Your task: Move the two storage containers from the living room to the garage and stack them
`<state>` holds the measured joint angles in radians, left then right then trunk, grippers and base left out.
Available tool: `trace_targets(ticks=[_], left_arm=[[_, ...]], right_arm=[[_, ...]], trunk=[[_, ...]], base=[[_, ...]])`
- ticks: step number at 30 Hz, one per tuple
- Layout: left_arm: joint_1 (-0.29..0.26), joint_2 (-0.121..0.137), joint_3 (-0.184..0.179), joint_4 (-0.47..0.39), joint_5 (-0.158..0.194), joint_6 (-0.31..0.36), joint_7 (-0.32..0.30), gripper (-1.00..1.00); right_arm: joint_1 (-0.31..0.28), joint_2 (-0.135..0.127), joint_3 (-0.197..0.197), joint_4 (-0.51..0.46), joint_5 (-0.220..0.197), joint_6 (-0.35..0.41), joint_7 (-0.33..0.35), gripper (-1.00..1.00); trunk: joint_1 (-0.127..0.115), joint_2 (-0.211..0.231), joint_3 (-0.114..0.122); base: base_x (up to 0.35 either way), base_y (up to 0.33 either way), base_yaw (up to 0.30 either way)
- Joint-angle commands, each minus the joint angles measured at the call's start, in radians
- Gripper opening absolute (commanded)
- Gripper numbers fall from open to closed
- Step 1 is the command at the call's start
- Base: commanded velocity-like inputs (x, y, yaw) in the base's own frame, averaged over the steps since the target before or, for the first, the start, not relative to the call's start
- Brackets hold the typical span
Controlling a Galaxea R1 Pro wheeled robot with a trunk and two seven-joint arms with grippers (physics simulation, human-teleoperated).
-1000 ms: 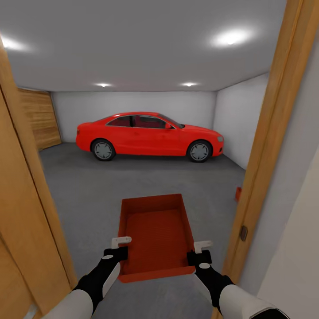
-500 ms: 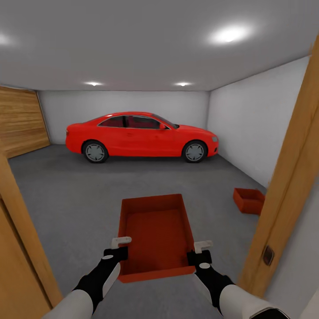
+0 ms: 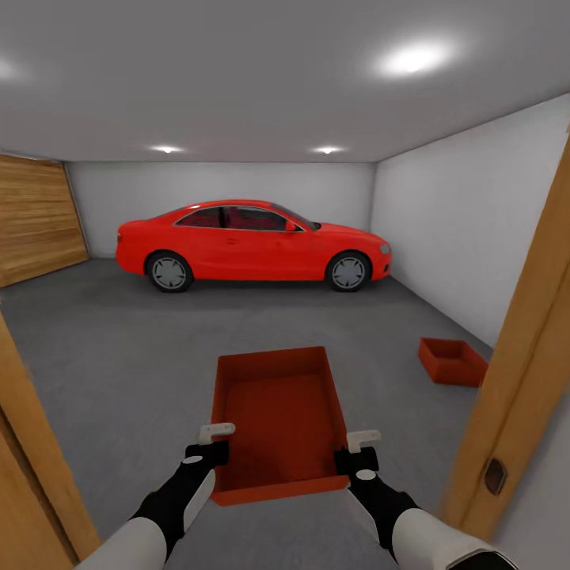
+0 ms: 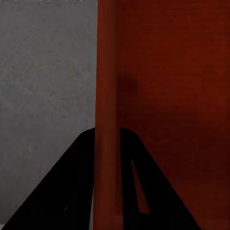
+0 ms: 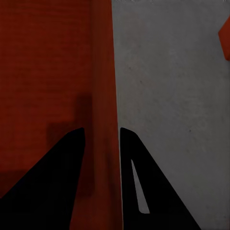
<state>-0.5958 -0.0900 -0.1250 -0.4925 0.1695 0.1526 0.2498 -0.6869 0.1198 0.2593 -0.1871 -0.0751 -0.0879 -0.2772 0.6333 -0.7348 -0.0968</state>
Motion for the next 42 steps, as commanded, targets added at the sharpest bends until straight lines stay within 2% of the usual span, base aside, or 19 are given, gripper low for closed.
trace_targets(ticks=[1,42], left_arm=[[-0.001,-0.001,0.013,-0.024,0.042,0.008,0.031,-1.00],[-0.001,-0.002,0.014,-0.024,0.044,0.008,0.031,-1.00]], right_arm=[[0.000,0.055,-0.020,0.003,-0.014,-0.007,0.001,-1.00],[0.000,0.055,-0.020,0.003,-0.014,-0.009,0.000,-1.00]], trunk=[[0.001,-0.001,-0.002],[0.001,-0.001,-0.002]], base=[[0.293,0.000,0.000],[0.319,0.000,0.033]])
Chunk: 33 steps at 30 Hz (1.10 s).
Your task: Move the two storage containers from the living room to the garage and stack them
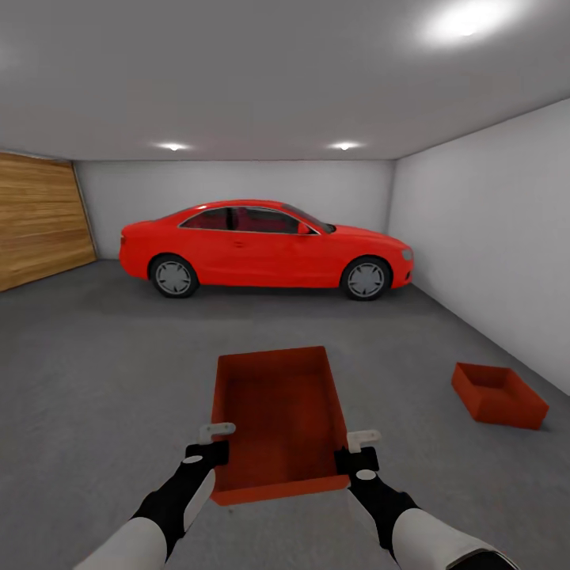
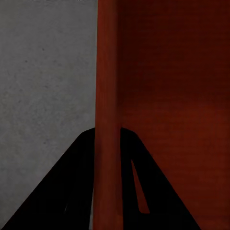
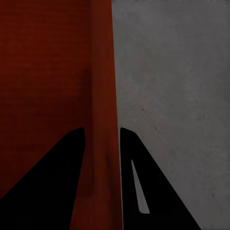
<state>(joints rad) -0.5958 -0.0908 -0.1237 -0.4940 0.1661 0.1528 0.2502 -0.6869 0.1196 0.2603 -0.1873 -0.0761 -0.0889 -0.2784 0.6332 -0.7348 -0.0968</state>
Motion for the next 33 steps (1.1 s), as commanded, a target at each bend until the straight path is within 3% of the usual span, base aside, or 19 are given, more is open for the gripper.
trace_targets(ticks=[1,33], left_arm=[[-0.001,-0.001,0.013,-0.022,0.047,0.008,0.031,-1.00],[-0.001,0.000,0.013,-0.020,0.048,0.010,0.031,-1.00]], right_arm=[[0.000,0.055,-0.021,0.003,-0.013,-0.007,0.001,-1.00],[0.000,0.055,-0.023,0.002,-0.013,-0.009,0.001,-1.00]], trunk=[[0.001,-0.001,-0.002],[0.001,-0.001,-0.002]], base=[[0.320,0.000,0.000],[0.321,0.030,0.000]])
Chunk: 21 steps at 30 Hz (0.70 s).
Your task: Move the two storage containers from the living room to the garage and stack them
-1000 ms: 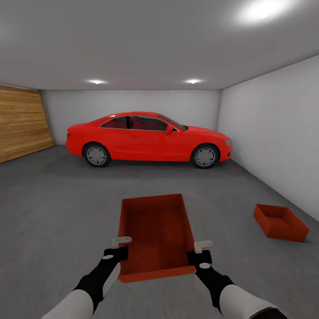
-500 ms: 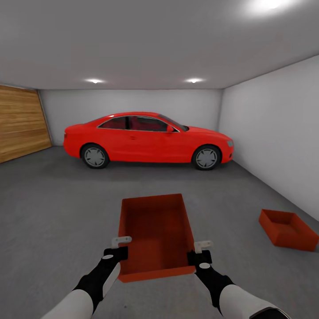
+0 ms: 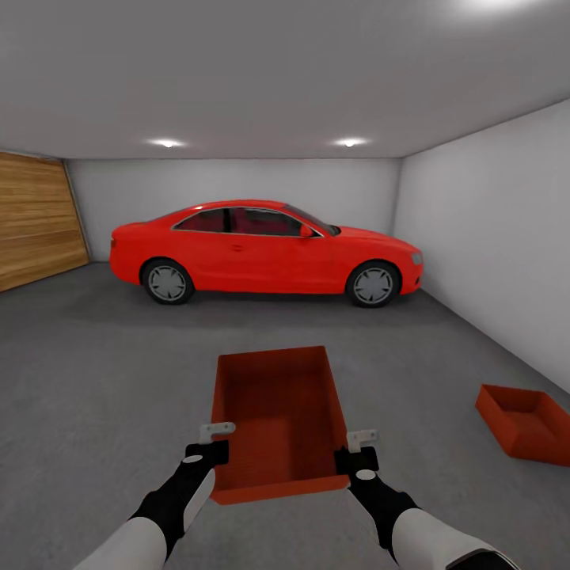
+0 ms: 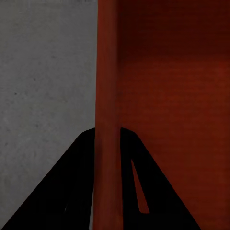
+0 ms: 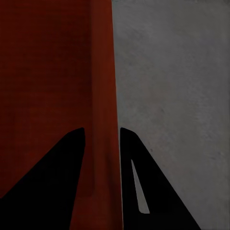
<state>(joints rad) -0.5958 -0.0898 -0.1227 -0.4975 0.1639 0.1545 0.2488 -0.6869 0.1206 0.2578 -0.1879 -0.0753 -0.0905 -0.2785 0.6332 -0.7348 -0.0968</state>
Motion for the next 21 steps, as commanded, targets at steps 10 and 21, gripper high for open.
trace_targets(ticks=[10,21], left_arm=[[-0.001,-0.001,0.012,-0.018,0.050,0.008,0.032,-1.00],[-0.001,-0.001,0.012,-0.018,0.051,0.008,0.032,-1.00]], right_arm=[[0.000,0.054,-0.021,0.003,-0.014,-0.007,0.001,-1.00],[0.000,0.054,-0.020,0.003,-0.014,-0.008,-0.019,-1.00]], trunk=[[0.001,-0.001,-0.002],[0.001,-0.001,-0.002]], base=[[0.322,0.075,0.000],[0.322,0.075,-0.135]])
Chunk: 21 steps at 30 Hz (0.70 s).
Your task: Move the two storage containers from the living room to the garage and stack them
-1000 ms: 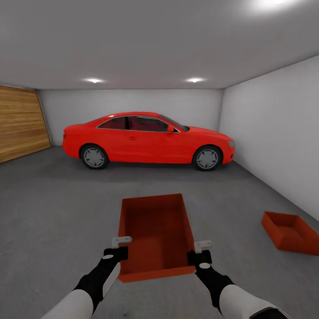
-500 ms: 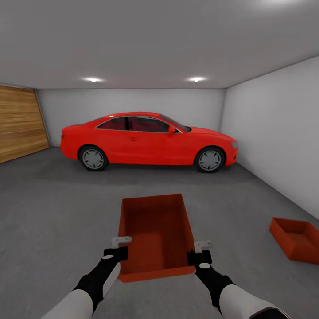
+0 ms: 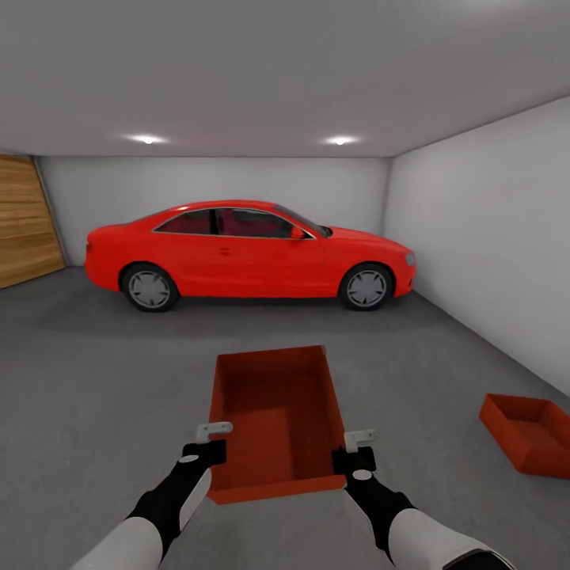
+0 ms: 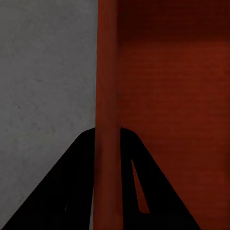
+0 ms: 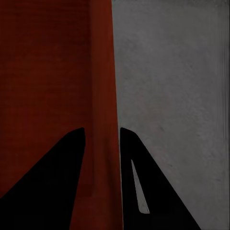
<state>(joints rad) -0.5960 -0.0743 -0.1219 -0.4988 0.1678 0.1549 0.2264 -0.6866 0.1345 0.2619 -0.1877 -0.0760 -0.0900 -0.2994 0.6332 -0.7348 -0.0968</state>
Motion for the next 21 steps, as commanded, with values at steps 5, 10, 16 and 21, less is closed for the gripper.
trace_targets(ticks=[5,10,16,21], left_arm=[[-0.001,-0.016,0.011,-0.017,0.047,0.008,0.054,-1.00],[-0.001,-0.016,0.011,-0.017,0.047,0.008,0.054,-1.00],[-0.001,-0.016,0.011,-0.017,0.047,0.008,0.054,-1.00],[-0.001,-0.016,0.011,-0.016,0.046,0.008,0.054,-1.00]], right_arm=[[-0.001,0.040,-0.024,0.003,-0.014,-0.008,-0.001,-1.00],[-0.001,0.040,-0.024,0.004,-0.014,-0.008,-0.001,-1.00],[-0.001,0.040,-0.024,0.003,-0.014,-0.008,-0.001,-1.00],[-0.001,0.040,-0.024,0.004,-0.013,-0.008,-0.001,-1.00]], trunk=[[0.001,-0.001,-0.002],[0.001,-0.001,-0.002],[0.001,-0.001,-0.002],[0.001,-0.001,-0.002]], base=[[0.322,0.079,-0.283],[0.322,0.083,-0.287],[0.322,0.084,-0.288],[0.322,0.084,-0.288]])
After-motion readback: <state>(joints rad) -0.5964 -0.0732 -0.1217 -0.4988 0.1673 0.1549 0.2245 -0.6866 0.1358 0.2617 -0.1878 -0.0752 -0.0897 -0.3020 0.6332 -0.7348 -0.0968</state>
